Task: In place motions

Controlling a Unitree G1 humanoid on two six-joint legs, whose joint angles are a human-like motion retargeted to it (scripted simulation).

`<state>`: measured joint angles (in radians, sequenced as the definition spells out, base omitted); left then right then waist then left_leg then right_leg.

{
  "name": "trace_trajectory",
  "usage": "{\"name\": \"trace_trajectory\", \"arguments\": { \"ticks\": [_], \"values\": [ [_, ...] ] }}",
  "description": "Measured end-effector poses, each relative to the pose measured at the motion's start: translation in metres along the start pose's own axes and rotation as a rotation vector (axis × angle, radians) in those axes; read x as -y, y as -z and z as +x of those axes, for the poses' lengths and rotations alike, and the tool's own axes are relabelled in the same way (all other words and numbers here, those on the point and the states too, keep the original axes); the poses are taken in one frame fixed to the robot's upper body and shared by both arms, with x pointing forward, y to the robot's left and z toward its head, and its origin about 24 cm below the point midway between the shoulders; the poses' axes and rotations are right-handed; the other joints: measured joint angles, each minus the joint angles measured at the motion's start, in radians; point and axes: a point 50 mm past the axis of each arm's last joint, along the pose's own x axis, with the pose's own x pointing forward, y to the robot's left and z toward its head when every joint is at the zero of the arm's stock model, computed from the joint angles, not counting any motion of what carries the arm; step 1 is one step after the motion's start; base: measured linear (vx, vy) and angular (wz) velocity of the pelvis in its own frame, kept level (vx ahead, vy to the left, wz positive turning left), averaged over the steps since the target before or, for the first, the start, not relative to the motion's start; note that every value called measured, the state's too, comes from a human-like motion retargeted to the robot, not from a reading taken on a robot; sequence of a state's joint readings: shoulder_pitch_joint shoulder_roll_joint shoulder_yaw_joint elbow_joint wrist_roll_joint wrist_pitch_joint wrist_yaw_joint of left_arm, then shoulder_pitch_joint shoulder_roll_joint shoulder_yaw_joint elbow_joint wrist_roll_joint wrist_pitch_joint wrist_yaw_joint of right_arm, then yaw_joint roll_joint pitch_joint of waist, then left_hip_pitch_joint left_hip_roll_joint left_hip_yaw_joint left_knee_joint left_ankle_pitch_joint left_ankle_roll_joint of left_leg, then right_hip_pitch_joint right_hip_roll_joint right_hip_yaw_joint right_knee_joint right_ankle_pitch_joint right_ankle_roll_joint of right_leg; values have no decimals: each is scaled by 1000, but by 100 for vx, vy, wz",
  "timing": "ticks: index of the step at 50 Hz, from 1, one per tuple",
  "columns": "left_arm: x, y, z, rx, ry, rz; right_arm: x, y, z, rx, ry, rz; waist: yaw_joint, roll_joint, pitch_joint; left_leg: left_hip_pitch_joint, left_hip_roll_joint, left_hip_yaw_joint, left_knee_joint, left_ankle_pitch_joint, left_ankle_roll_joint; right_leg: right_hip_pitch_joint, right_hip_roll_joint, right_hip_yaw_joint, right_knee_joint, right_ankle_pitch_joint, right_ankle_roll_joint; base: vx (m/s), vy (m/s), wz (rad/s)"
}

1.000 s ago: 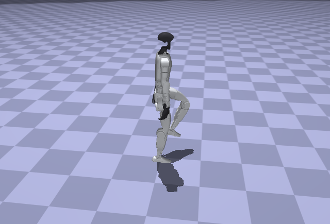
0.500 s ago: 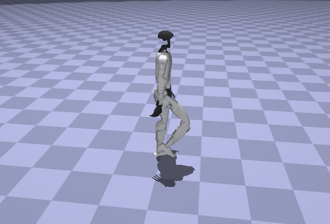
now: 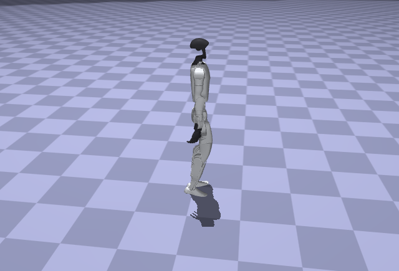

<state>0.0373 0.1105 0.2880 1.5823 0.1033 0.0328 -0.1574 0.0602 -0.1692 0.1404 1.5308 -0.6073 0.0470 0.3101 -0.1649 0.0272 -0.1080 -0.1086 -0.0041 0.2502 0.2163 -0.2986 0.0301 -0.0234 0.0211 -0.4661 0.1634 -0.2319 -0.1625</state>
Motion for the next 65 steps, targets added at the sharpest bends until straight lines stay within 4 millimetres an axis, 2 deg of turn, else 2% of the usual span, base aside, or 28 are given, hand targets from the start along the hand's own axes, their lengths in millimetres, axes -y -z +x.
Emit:
{"name": "trace_trajectory", "arguments": {
  "ticks": [2,3,5,7,8,9,10,13,17,20,24,27,29,33,35,37,38,40,42,43,45,46,47,50,53,57,60,65],
  "values": [
    [0,8,0,-23,5,-22,4,-6,-2,-2,-1,-23,84,-44,-23,-43,-13,105,109,40,-1,-18,-26,151,-59,76,47,1,15,-161],
    [4,5,1,-20,8,-36,10,-15,-4,13,8,-32,92,-57,-17,-100,-1,120,204,105,-6,-49,-64,187,-45,86,73,-30,13,-48],
    [8,-5,2,30,-5,-104,24,-43,-11,79,54,-80,73,-84,35,-221,46,118,437,272,-26,-74,-99,162,-34,105,62,-41,8,23],
    [3,-15,1,107,-13,-131,38,-68,-20,171,102,-139,71,-77,90,-351,130,124,698,348,31,-48,-71,156,-49,105,46,-21,5,-11],
    [0,-15,0,120,-8,-126,42,-76,-24,203,113,-173,98,-108,111,-406,166,187,835,303,87,-53,-96,209,-29,109,47,-6,4,-49],
    [0,-15,0,110,6,-109,47,-84,-28,228,126,-207,102,-105,121,-489,221,199,970,252,121,-57,-88,207,-30,115,41,-9,6,-22],
    [1,-17,0,87,23,-88,52,-92,-32,247,141,-239,93,-86,124,-584,286,185,1104,196,144,-61,-64,178,-42,122,30,-16,7,-19],
    [8,-7,1,15,39,-65,55,-100,-35,262,189,-249,199,-108,117,-827,435,200,1401,95,190,-100,-59,228,-27,129,29,-12,3,-90],
    [7,-3,1,47,77,-49,61,-109,-41,324,197,-217,301,-172,167,-1078,503,176,1632,24,181,-131,-76,344,33,116,9,-8,3,-92],
    [10,14,2,-15,73,-41,56,-104,-38,315,160,-213,331,-189,165,-1204,477,149,1676,5,180,-161,-76,421,77,109,3,3,13,-37],
    [13,29,1,-82,87,-59,52,-93,-32,292,167,-183,335,-181,155,-1160,480,152,1616,-14,187,-155,-85,408,72,112,16,3,7,1],
    [12,34,0,-93,83,-77,48,-86,-28,262,152,-164,315,-150,138,-1016,473,167,1516,-18,184,-134,-83,376,41,118,36,4,4,16],
    [12,39,0,-102,78,-87,42,-78,-24,235,129,-159,291,-130,109,-885,430,188,1404,-3,161,-125,-84,356,15,125,54,10,7,19],
    [8,50,-1,-128,54,-92,27,-55,-13,176,91,-130,233,-89,27,-580,256,229,1037,35,99,-116,-81,303,-33,131,76,16,4,38],
    [5,51,-2,-142,39,-87,23,-38,-9,127,81,-108,160,-75,26,-381,102,200,747,88,70,-72,-112,239,-10,93,91,23,-3,121],
    [1,47,-2,-136,15,-83,15,-22,-5,84,61,-76,117,-42,-4,-221,15,149,446,118,47,-68,-91,202,9,68,89,20,-7,87],
    [-2,43,-2,-127,1,-79,10,-14,-3,64,52,-54,106,-26,-8,-136,-15,132,290,75,29,-68,-76,190,31,55,84,15,-11,76],
    [-7,31,-2,-98,-25,-61,1,2,1,29,34,6,57,15,-20,-8,-25,135,70,-33,33,-75,-44,129,85,43,81,9,-13,126],
    [-7,10,-2,-54,-30,-46,-4,16,2,-9,22,58,-5,67,-44,-23,10,67,-11,-17,32,-149,-47,30,204,132,111,-14,-13,135],
    [-6,-8,-2,-17,-27,-38,-4,16,2,-16,25,82,-12,89,-38,-57,28,-10,-21,2,15,-233,-63,25,325,218,153,-45,-11,54],
    [-3,-51,-7,89,-32,-24,1,10,1,2,49,133,-11,91,29,-74,44,-34,-36,17,15,-427,-95,133,610,375,250,-59,-9,11],
    [-4,-69,-9,148,-38,-10,4,9,0,16,60,154,-30,95,61,-62,47,-51,-52,23,19,-515,-50,203,728,376,253,-47,-6,33],
    [-4,-85,-13,200,-41,7,6,10,-1,25,63,169,-42,100,80,-60,50,-61,-63,30,23,-603,-29,242,851,367,238,-28,-4,26],
    [-15,-118,-25,296,-40,64,3,11,-1,-10,18,117,-105,146,68,-133,88,-91,-56,45,32,-868,-98,146,1198,279,104,-17,-6,23],
    [-18,-122,-26,314,-96,74,-3,17,0,-54,-8,78,-158,204,44,-206,122,-140,-37,56,47,-1101,-89,114,1402,221,63,-5,-7,37],
    [-12,-128,-26,350,-98,59,-5,15,1,-29,-21,39,-162,231,60,-233,158,-155,-17,56,59,-1241,-65,63,1496,187,41,-5,-4,-2],
    [-7,-117,-22,309,-48,57,-2,14,1,-38,6,8,-169,236,48,-243,163,-147,-11,50,62,-1244,-71,58,1469,176,40,1,-1,-14],
    [1,-87,-12,217,-43,61,-2,14,1,-30,18,18,-133,208,22,-194,151,-89,-60,56,49,-1045,-57,105,1266,178,73,6,1,-40]
  ]
}}
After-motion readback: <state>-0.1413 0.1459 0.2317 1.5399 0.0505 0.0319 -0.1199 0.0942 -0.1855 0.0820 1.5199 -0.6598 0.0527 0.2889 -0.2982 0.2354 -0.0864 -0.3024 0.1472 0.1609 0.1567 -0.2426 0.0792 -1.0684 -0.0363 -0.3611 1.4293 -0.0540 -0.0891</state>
